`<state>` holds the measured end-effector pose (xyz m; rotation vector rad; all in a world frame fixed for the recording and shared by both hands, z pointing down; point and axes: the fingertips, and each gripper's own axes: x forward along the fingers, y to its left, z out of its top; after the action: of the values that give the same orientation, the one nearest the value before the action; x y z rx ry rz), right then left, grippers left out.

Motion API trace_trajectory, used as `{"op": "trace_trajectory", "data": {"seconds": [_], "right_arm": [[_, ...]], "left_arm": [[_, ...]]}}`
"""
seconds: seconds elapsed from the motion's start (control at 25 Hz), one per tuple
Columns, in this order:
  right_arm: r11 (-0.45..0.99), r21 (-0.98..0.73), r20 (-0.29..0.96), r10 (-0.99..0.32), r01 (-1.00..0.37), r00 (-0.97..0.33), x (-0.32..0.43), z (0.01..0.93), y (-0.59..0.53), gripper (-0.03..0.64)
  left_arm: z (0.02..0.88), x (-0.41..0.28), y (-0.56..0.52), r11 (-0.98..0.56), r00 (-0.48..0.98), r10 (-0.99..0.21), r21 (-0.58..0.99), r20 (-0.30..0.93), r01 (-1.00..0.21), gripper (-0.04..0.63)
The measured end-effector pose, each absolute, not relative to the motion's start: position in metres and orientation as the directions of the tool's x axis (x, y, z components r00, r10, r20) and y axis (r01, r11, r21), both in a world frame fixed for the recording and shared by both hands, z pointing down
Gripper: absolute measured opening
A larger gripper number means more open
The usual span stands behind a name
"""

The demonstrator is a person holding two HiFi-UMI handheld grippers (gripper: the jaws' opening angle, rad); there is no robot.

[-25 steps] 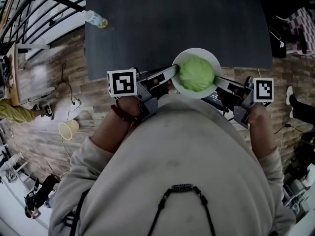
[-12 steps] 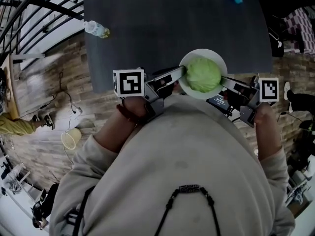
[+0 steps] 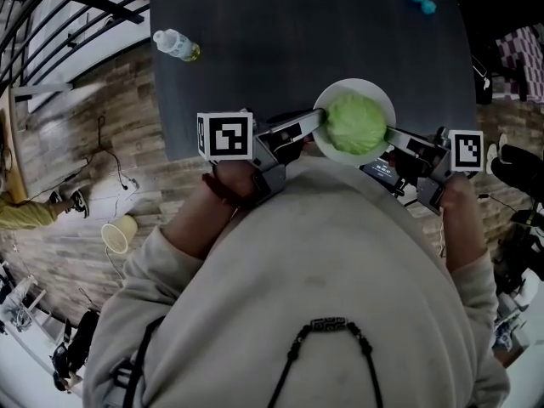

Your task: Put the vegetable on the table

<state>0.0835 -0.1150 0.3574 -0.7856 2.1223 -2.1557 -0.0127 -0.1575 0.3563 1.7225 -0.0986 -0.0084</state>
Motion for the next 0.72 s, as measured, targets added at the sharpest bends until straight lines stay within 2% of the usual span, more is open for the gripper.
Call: {"op": "trace_trajectory", "data": {"seconds": [0.28, 0.4, 0.72], "right_arm": [[-0.043, -0.942, 0.328, -0.334, -0.334, -0.883, 0.074, 0.351, -0.127, 0.025], [-0.056, -0.942, 0.332, -0.324, -0.332, -0.886, 0.072, 0.353, -0.126, 0.025], [-0.038, -0.953, 0.301, -0.272, -0.302, -0.914, 0.077, 0.356, -0.13, 0.025]], "left_arm": [[0.349, -0.024, -0.165, -0.147, 0.996, -0.076, 0.987, 0.055, -0.065, 0.021], [0.352, -0.027, -0.161, -0.091, 0.992, -0.104, 0.993, 0.072, -0.081, 0.021], [0.354, -0.021, -0.159, -0.075, 0.979, -0.189, 0.993, 0.07, -0.086, 0.021]]}}
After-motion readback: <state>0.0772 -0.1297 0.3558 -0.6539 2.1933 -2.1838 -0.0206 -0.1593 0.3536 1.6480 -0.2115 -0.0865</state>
